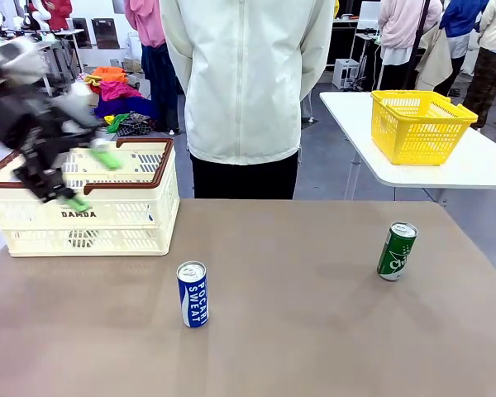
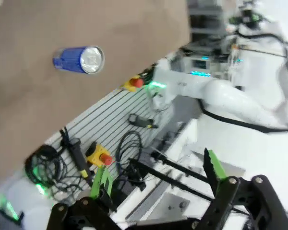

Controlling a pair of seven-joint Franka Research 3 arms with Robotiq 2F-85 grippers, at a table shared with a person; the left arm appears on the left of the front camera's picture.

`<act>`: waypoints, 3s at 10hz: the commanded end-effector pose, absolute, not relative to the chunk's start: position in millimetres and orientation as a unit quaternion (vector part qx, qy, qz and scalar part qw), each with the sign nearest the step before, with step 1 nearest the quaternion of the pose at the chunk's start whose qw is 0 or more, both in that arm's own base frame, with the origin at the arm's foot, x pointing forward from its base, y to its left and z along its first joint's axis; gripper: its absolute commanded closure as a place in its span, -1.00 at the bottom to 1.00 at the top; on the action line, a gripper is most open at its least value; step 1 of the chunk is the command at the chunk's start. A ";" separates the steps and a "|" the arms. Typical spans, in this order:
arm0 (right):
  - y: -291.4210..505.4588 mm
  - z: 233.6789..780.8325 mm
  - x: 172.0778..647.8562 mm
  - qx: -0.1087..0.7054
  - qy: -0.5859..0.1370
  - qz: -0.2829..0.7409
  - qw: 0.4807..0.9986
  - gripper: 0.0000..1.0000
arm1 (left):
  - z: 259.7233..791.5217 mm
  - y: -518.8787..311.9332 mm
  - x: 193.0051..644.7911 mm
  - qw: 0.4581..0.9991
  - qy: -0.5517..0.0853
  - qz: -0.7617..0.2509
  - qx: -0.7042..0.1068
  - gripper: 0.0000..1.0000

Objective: Place the drinks into the Shopping basket.
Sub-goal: Pick up one drink and place it into the Shopping basket.

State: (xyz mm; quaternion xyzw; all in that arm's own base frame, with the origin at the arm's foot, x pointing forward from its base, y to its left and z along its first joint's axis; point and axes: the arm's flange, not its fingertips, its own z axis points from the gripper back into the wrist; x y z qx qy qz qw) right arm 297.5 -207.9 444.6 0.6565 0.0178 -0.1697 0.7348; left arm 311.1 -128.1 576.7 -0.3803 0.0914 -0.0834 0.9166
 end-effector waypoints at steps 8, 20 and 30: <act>-208.9 448.5 294.3 0.654 0.027 -0.174 0.736 -1.00 | 567.7 -287.2 315.2 0.999 -0.023 0.003 -0.021 -1.00; -208.9 448.5 294.3 0.654 0.027 -0.174 0.736 -1.00 | 439.9 -325.2 319.6 0.998 -0.038 0.052 -0.002 -1.00; -208.9 448.5 294.3 0.654 0.027 -0.174 0.736 -1.00 | 367.6 -310.8 329.9 0.999 0.009 0.050 -0.020 -1.00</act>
